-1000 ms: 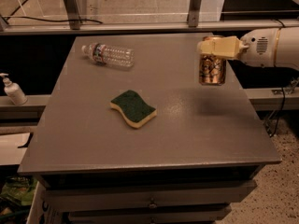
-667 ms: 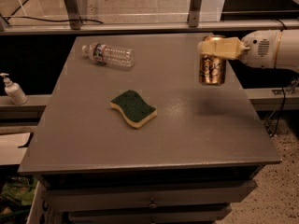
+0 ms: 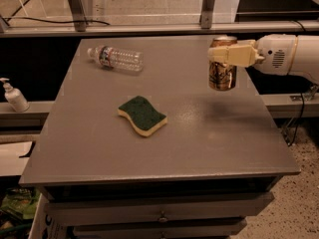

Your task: Place orange can upright

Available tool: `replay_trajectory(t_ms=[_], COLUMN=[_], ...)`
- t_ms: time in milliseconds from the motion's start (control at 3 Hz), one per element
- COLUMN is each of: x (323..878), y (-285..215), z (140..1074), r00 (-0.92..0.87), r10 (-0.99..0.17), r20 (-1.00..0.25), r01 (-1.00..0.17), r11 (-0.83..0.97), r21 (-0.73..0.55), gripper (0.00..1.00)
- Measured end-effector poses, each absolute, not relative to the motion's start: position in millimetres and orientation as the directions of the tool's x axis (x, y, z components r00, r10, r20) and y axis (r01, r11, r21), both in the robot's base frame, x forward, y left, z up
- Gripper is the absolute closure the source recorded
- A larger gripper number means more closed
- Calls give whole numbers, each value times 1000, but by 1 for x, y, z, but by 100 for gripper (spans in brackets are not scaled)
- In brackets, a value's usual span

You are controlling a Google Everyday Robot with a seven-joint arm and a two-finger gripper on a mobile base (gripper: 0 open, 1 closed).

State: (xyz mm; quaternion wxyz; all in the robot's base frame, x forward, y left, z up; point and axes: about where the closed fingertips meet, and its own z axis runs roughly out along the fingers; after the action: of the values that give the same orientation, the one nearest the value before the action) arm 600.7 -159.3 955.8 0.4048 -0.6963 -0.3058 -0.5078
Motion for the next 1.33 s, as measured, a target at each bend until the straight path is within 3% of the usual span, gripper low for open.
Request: replay_trajectory(t_ms=[667,1333], x=[600,597], y=[-158,-161], z=[935,917], r00=[101,26], r10=[122,98], r20=[987,995], r01=[897,898], r11=[-441,-439], r21=[-37,20], gripper=[100,100])
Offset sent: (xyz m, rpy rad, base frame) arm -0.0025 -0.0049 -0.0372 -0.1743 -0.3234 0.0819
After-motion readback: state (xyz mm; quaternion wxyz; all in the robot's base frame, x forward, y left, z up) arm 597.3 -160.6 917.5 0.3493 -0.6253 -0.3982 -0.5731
